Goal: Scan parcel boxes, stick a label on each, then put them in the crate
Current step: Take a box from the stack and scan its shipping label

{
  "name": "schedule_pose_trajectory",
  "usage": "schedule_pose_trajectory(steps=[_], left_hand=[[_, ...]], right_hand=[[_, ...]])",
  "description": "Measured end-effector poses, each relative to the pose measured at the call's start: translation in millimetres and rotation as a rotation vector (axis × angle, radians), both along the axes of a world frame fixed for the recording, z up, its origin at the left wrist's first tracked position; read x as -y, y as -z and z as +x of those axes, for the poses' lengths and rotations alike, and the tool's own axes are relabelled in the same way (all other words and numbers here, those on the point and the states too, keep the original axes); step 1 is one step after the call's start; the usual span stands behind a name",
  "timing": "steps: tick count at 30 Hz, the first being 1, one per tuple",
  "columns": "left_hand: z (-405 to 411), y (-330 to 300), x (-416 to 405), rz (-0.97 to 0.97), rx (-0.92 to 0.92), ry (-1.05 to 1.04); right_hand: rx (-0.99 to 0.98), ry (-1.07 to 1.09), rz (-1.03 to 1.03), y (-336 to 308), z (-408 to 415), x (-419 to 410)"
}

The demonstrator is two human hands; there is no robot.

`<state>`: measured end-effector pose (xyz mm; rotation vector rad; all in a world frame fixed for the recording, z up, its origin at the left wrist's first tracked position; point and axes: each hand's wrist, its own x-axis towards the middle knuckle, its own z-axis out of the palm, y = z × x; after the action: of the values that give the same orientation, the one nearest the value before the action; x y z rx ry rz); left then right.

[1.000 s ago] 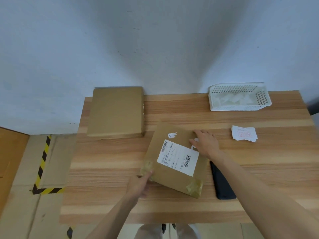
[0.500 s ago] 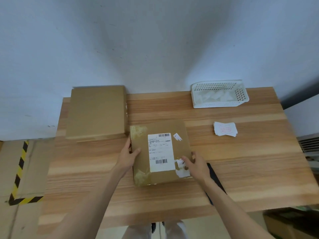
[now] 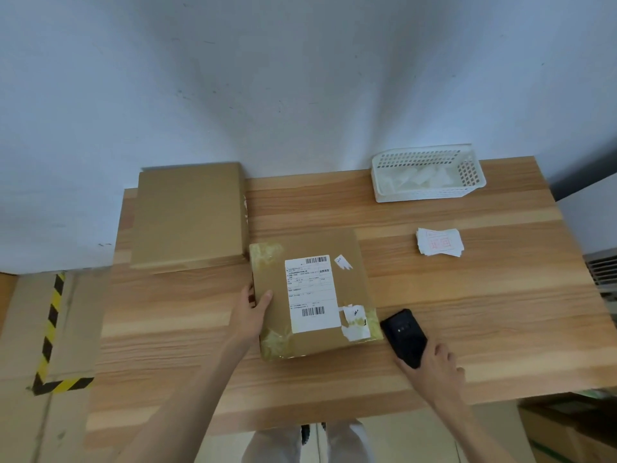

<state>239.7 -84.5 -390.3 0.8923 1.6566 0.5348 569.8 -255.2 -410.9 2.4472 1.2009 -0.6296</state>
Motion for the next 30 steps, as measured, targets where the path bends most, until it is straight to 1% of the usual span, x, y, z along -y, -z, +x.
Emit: schedule_pose_trajectory(steps=[5, 9, 11, 14, 17, 18, 19, 21, 22, 23, 25, 28, 30], left_hand=[[-2.0, 5.4, 13.2, -0.052, 0.065, -0.042], [-0.9, 5.7, 13.4, -0.065, 0.068, -0.057], [-0.9, 5.8, 13.1, -0.063, 0.072, -0.057], [-2.5, 7.7, 12.9, -0.062, 0.071, -0.052], [-3.3, 9.5, 13.4, -0.053, 0.060, -0.043], [-3.7, 9.9, 13.4, -0.050, 0.060, -0.040], [-4.1, 10.7, 13.6, -0.043, 0.060, -0.037], [-4.5, 10.2, 13.9, -0.043, 0.052, -0.032], [-4.7, 9.4, 13.9, -0.048, 0.049, -0.031], [-5.0, 9.4, 13.9, -0.046, 0.050, -0.031], [-5.4, 9.3, 13.6, -0.046, 0.046, -0.023], [-4.5, 7.2, 12.3, -0.054, 0.049, -0.019], [-3.2, 4.9, 12.2, -0.051, 0.061, -0.019]], right_hand=[[0.105, -0.045, 0.024, 4.8, -7.7, -6.3], [0.104, -0.063, 0.021, 4.5, -11.8, -16.6], [0.070, -0.067, -0.027, 4.6, -13.5, -19.3], [0.004, -0.036, -0.037, 0.8, -10.7, -18.4], [-0.148, 0.067, -0.073, 7.0, 2.3, -14.1], [-0.212, 0.118, -0.058, 5.9, 4.9, -15.6], [-0.187, 0.093, 0.012, 4.4, 5.1, -17.8], [-0.168, 0.137, 0.149, -5.2, 3.0, -24.8], [-0.171, 0.154, 0.201, -11.4, 1.5, -30.2], [-0.216, 0.195, 0.252, -19.1, 0.9, -35.7], [-0.261, 0.252, 0.304, -30.2, 2.7, -43.5], [-0.395, 0.392, 0.347, -53.4, 5.8, -55.7], [-0.456, 0.421, 0.359, -75.5, 7.9, -60.8]])
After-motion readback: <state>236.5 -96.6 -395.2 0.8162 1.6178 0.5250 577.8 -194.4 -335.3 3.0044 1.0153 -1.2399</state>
